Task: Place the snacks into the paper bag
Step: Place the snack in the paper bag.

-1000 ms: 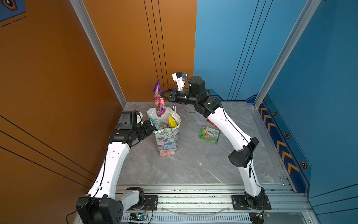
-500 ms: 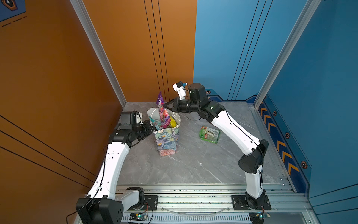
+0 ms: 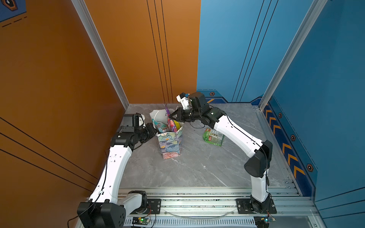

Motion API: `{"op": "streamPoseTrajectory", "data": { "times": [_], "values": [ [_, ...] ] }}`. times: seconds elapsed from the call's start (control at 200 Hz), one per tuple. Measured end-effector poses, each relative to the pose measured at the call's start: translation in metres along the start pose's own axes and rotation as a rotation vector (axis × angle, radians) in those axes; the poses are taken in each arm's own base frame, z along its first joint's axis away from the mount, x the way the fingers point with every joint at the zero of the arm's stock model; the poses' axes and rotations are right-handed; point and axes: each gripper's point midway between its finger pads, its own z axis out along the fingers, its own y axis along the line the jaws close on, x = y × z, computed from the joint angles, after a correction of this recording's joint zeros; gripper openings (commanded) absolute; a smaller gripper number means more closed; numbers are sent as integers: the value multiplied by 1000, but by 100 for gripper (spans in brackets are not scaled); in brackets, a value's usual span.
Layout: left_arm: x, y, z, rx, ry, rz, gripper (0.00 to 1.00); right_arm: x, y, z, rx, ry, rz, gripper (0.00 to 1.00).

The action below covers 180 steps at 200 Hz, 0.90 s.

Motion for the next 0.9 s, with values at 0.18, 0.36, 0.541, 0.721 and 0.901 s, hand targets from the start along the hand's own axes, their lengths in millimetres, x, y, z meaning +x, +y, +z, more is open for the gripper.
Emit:
{"op": "streamPoseTrajectory", "data": {
  "times": [0.18,0.36,0.541,0.721,0.901],
  "values": [
    [0,0,0,0,0,0,0,1,-6,1,25,-3,6,0],
    [0,0,0,0,0,0,0,6,-9,5,52,11,-9,0],
    [0,0,0,0,0,0,0,15,-22,20,100,44,-12,0],
    [0,0,0,-1,0,-1,0,31,-45,38,185,85,-24,0],
    [0,0,0,0,0,-1,0,37,-56,48,235,98,-40,7]
  ]
}}
